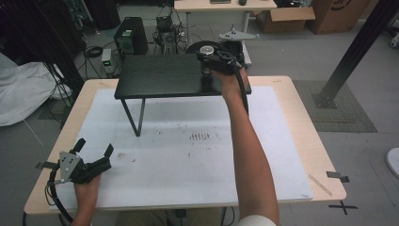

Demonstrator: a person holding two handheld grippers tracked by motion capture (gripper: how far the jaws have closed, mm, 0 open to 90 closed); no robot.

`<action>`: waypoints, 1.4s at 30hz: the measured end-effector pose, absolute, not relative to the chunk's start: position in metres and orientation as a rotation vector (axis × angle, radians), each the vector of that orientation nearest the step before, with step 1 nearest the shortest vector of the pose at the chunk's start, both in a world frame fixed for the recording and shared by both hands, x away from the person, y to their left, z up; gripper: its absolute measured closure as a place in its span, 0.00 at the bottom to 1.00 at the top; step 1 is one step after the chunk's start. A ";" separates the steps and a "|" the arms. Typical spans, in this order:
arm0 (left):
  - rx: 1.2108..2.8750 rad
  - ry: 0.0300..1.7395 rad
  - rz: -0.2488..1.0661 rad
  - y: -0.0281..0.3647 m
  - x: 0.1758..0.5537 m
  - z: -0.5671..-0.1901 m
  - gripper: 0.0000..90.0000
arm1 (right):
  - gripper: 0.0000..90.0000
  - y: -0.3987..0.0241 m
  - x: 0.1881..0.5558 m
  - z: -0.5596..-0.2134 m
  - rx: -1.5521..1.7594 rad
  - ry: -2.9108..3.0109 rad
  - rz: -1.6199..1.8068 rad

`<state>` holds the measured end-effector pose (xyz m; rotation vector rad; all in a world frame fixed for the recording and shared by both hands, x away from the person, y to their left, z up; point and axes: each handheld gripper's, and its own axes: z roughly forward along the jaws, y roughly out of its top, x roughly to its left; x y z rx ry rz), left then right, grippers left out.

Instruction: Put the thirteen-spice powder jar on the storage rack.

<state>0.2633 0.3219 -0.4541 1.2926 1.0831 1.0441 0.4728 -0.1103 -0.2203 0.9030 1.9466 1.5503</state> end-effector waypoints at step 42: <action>1.299 1.081 1.046 0.322 0.263 -0.454 0.01 | 0.21 -0.113 0.469 -0.223 0.947 1.977 1.581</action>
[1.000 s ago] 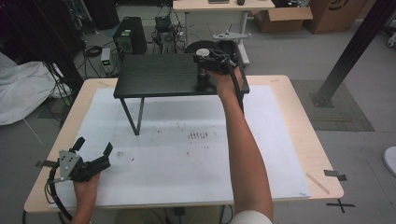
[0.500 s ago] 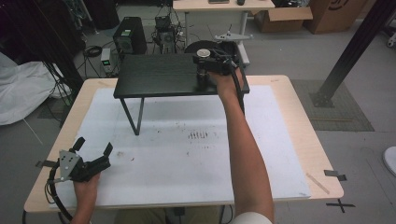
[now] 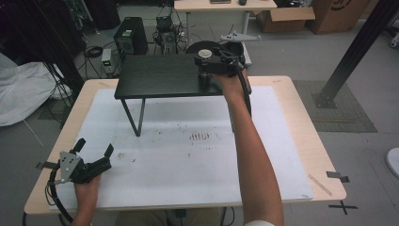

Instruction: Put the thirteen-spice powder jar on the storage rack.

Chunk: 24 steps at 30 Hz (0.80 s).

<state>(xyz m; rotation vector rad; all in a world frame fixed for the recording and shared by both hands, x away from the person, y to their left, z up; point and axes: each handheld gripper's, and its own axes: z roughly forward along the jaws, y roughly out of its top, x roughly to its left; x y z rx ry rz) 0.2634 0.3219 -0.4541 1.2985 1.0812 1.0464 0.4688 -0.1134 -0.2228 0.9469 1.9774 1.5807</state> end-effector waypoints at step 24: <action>1.295 1.081 1.046 0.322 0.263 -0.454 0.01 | 0.01 -0.147 0.428 -0.226 0.902 1.872 1.653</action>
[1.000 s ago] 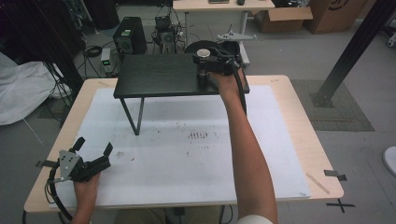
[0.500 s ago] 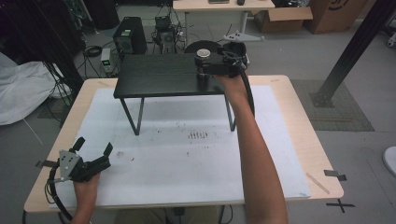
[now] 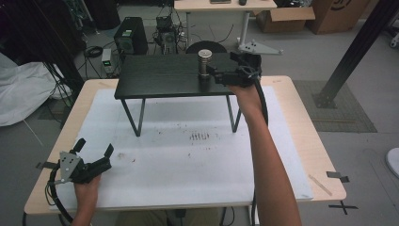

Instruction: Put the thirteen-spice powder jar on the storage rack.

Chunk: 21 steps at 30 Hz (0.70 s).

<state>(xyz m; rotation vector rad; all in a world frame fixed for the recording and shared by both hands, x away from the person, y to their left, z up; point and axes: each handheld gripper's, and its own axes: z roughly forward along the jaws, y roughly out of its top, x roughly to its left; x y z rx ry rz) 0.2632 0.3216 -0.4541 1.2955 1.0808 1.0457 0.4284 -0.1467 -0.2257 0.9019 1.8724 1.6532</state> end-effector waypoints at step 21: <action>1.299 1.079 1.049 0.322 0.263 -0.454 0.01 | 0.01 -0.164 0.386 -0.237 0.785 1.825 1.734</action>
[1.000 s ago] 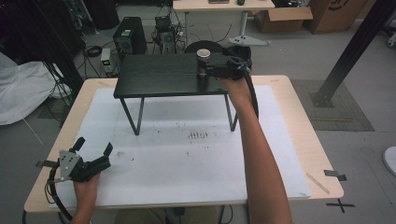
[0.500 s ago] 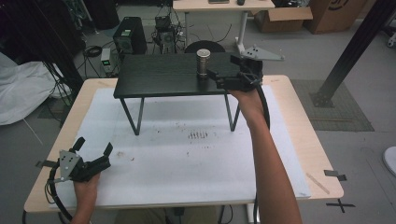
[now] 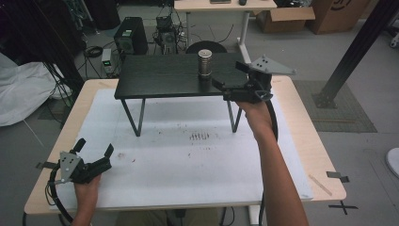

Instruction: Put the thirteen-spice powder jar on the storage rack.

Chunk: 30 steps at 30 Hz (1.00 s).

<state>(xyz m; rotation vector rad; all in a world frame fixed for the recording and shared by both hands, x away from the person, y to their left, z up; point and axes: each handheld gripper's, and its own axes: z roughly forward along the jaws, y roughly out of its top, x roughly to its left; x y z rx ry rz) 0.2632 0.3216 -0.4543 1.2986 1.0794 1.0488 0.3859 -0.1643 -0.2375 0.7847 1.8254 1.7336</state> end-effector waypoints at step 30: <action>1.300 1.080 1.050 0.321 0.263 -0.454 0.01 | 0.00 -0.213 0.315 -0.296 0.735 1.690 1.764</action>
